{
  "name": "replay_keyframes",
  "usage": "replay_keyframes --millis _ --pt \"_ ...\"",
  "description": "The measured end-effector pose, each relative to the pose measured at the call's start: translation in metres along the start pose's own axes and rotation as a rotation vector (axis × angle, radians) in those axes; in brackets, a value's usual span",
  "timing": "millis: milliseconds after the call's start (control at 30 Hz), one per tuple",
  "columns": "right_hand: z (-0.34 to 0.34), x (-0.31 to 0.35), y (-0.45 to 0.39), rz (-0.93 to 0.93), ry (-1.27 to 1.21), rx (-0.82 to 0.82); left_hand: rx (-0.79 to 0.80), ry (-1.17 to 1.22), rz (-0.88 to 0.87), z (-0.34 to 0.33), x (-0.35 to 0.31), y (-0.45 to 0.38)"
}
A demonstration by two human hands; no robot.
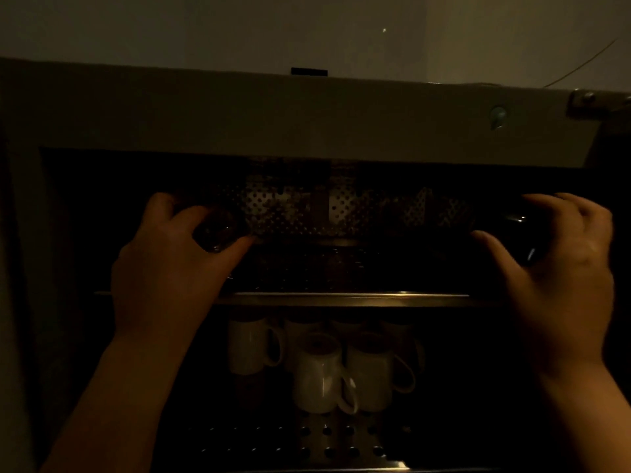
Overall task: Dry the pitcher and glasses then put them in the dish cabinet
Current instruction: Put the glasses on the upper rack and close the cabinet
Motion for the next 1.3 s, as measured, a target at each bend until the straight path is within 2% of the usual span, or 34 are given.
replay_keyframes --millis 333,467,800,900,1067,1300 --pt "-0.025 -0.015 0.001 -0.156 0.008 0.141 0.084 -0.122 0.038 -0.014 -0.005 -0.006" --pt "-0.026 -0.013 0.003 -0.158 0.02 0.157 0.176 -0.177 0.079 -0.024 0.0 -0.004" --pt "-0.024 -0.01 0.01 -0.144 0.105 0.211 0.236 -0.155 0.046 -0.027 0.001 0.004" --pt "-0.015 -0.007 0.018 -0.129 0.114 0.225 0.249 -0.124 0.024 -0.025 0.003 0.014" --pt "0.009 0.002 0.035 -0.066 0.053 0.24 0.218 -0.144 -0.121 -0.012 -0.002 0.04" --pt "0.065 0.025 0.055 -0.053 -0.047 0.319 0.352 -0.141 -0.148 0.021 -0.019 0.093"
Point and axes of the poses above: each hand's wrist, its own y-axis away from the middle knuckle, its own z-axis out of the back of the hand, x = y × z, the point moved 6 cm from there along -y, towards the middle knuckle, and after that the axes turned 15 degrees about -x, right-handed, at the moved point
